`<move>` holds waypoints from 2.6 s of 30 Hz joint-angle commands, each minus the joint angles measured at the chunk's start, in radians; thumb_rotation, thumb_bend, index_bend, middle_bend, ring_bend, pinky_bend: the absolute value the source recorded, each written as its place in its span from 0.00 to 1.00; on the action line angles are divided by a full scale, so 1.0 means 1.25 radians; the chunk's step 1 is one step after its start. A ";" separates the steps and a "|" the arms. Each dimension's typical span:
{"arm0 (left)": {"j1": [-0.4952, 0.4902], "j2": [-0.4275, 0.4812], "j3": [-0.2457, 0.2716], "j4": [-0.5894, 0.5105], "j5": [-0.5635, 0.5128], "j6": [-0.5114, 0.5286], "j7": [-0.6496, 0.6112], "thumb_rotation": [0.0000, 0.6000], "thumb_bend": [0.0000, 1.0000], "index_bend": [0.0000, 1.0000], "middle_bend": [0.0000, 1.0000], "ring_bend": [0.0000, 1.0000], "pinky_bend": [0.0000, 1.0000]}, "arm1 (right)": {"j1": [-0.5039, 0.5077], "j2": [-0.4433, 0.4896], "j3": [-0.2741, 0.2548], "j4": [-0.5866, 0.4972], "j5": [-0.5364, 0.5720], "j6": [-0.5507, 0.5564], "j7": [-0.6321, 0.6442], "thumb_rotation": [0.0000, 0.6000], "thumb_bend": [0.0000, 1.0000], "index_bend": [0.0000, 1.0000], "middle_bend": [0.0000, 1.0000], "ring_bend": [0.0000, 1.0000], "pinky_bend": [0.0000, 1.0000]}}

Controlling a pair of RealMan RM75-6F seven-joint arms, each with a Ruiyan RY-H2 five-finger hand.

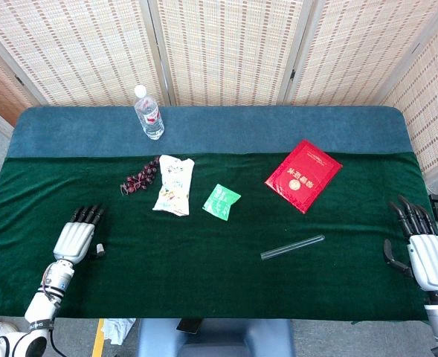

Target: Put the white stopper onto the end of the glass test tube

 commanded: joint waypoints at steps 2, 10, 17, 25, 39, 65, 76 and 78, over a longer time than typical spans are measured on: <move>-0.006 0.010 -0.008 -0.006 -0.008 -0.003 -0.002 1.00 0.20 0.00 0.05 0.00 0.00 | 0.000 -0.001 0.000 0.001 0.002 -0.002 0.001 0.89 0.64 0.00 0.00 0.00 0.00; -0.017 0.023 -0.020 -0.001 -0.034 -0.015 0.007 1.00 0.20 0.00 0.05 0.00 0.00 | -0.003 -0.001 0.000 -0.001 0.004 0.000 -0.003 0.88 0.64 0.00 0.00 0.00 0.00; -0.021 0.028 -0.024 0.006 -0.064 -0.028 0.013 1.00 0.20 0.00 0.05 0.00 0.00 | -0.002 -0.001 0.001 -0.003 0.004 0.000 -0.007 0.88 0.64 0.00 0.00 0.00 0.00; -0.018 0.034 -0.029 -0.003 -0.066 -0.010 0.003 1.00 0.20 0.00 0.05 0.00 0.00 | -0.001 -0.001 0.002 -0.005 0.006 -0.002 -0.006 0.88 0.64 0.00 0.00 0.00 0.00; 0.004 0.104 -0.008 -0.124 -0.038 0.003 -0.050 1.00 0.24 0.26 0.07 0.00 0.00 | -0.001 -0.004 0.004 0.002 0.004 -0.001 -0.002 0.88 0.64 0.00 0.00 0.00 0.00; -0.005 0.062 0.021 -0.055 -0.076 -0.075 -0.087 1.00 0.37 0.45 0.10 0.00 0.00 | 0.003 -0.014 0.004 0.015 0.002 -0.004 0.006 0.88 0.64 0.00 0.00 0.00 0.00; -0.011 0.056 0.018 -0.036 -0.085 -0.084 -0.087 1.00 0.43 0.47 0.11 0.00 0.00 | 0.008 -0.018 0.005 0.017 0.005 -0.012 0.003 0.89 0.64 0.00 0.00 0.00 0.00; -0.012 0.054 0.017 -0.034 -0.086 -0.085 -0.088 1.00 0.44 0.47 0.11 0.00 0.00 | 0.008 -0.019 0.005 0.018 0.006 -0.013 0.003 0.88 0.64 0.00 0.00 0.00 0.00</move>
